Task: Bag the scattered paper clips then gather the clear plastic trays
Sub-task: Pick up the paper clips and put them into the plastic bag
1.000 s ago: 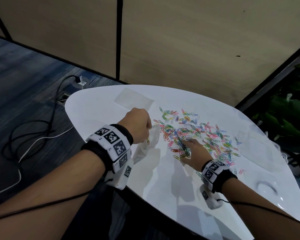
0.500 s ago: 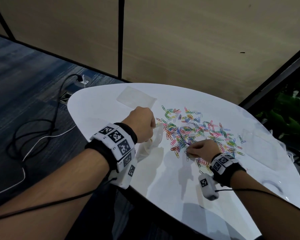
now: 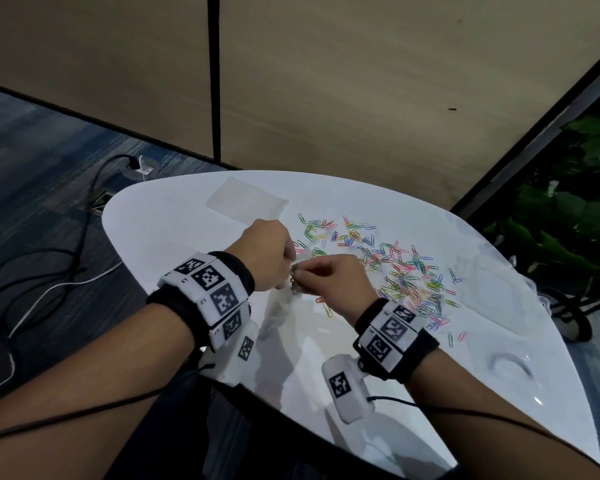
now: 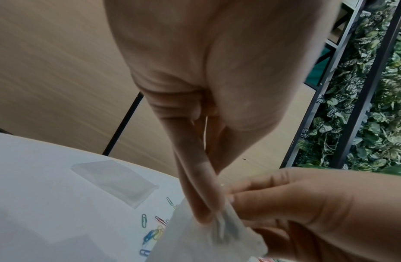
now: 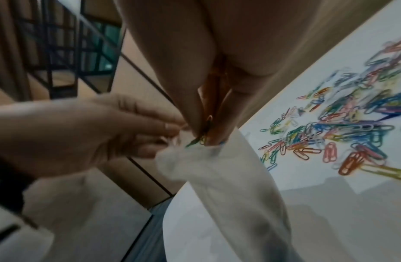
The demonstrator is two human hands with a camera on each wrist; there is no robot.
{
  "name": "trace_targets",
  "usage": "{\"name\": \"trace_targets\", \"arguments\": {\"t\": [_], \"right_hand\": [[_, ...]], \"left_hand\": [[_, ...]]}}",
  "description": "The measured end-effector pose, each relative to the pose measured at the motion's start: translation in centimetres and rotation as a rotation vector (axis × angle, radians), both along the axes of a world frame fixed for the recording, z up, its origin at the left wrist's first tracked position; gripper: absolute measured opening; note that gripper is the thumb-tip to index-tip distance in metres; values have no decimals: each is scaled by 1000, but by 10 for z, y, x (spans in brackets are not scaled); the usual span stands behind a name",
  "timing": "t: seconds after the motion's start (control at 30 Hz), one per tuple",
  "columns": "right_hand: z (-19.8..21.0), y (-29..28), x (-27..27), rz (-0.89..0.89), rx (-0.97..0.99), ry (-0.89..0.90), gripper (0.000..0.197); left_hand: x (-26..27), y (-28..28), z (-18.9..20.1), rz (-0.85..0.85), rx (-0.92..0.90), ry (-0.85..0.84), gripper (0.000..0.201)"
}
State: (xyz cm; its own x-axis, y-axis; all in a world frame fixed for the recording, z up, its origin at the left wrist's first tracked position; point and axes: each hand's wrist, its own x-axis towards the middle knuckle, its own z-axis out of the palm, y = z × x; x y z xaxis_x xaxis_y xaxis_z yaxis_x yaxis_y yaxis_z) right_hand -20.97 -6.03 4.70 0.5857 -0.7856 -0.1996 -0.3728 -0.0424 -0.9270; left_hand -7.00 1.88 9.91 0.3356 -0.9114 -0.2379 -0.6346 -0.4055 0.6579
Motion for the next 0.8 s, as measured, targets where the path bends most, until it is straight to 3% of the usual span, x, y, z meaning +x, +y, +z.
{"name": "trace_targets", "arguments": {"t": [0.07,0.17,0.23,0.33,0.4,0.47,0.53,0.6,0.63,0.7,0.8], "right_hand": [[-7,3,6,83,-220,110,15],[-3,1,11,252,-364,217,26],[4,-2,12,321,-214,178,21],[12,-13,12,249,141,-63,23],[14,-25,11,134,185,-154,22],[8,-42,7,7,159,-131,20],[-12,-61,-2,-9,-91,159,21],[-37,-74,-16,176,-440,635,34],[-50,-76,-22,272,-537,791,42],[-75,-77,-29,348,-625,887,44],[-95,-79,-26,332,-783,883,18]], "left_hand": [[-2,-1,-1,-6,-2,-8,25],[1,-2,0,5,-1,-24,25],[5,-2,-1,35,-9,-21,22],[12,-3,-4,88,-38,-32,19],[16,-3,-6,100,-39,-33,19],[19,-2,-7,101,-25,-42,18],[21,-1,-8,111,-9,-53,21],[23,0,-8,113,-2,-60,23],[24,0,-7,112,0,-63,22],[25,1,-7,112,7,-65,23],[25,0,-7,115,0,-79,26]]}}
